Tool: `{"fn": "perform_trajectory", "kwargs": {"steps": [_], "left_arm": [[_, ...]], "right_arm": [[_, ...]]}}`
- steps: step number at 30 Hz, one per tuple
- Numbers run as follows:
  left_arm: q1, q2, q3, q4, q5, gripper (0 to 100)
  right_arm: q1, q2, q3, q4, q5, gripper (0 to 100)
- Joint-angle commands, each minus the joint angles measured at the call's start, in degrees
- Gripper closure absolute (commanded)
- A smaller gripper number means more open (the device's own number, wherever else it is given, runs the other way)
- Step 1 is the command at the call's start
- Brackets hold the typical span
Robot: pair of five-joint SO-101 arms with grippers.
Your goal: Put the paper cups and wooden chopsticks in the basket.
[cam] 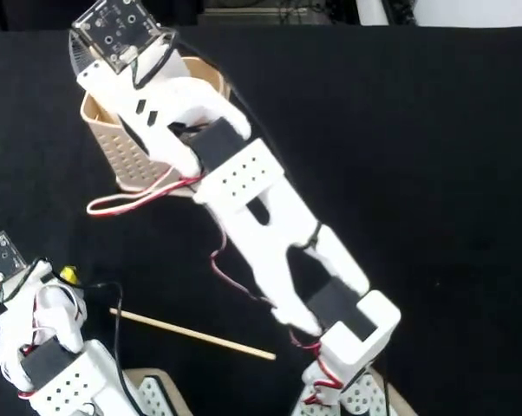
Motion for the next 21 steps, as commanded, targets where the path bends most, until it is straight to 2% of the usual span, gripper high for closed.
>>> {"fn": "perform_trajectory", "kwargs": {"steps": [1,6,9,13,16,19,21], "left_arm": [[-0.1,-0.5,-3.2,2.5,-3.5,76],[0.6,-0.4,-5.9,3.3,-4.2,76],[3.6,-0.3,-6.8,3.3,-5.1,76],[7.4,1.0,-9.7,3.9,-11.0,76],[8.2,7.2,-16.0,4.4,-15.1,76],[10.8,19.2,-27.3,9.2,-21.3,74],[15.2,29.0,-35.9,14.3,-28.1,73]], "right_arm": [[-0.3,-3.0,-8.6,12.9,0.4,78.9],[1.7,-4.3,-20.7,32.4,0.4,86.7],[4.0,-4.2,-26.9,41.9,0.4,87.7],[7.3,-4.3,-32.5,58.2,0.4,87.7],[10.8,-4.3,-35.6,69.5,0.6,87.8],[18.7,-6.2,-35.5,69.3,0.7,87.8],[23.6,-8.4,-34.2,69.3,0.8,87.8]]}}
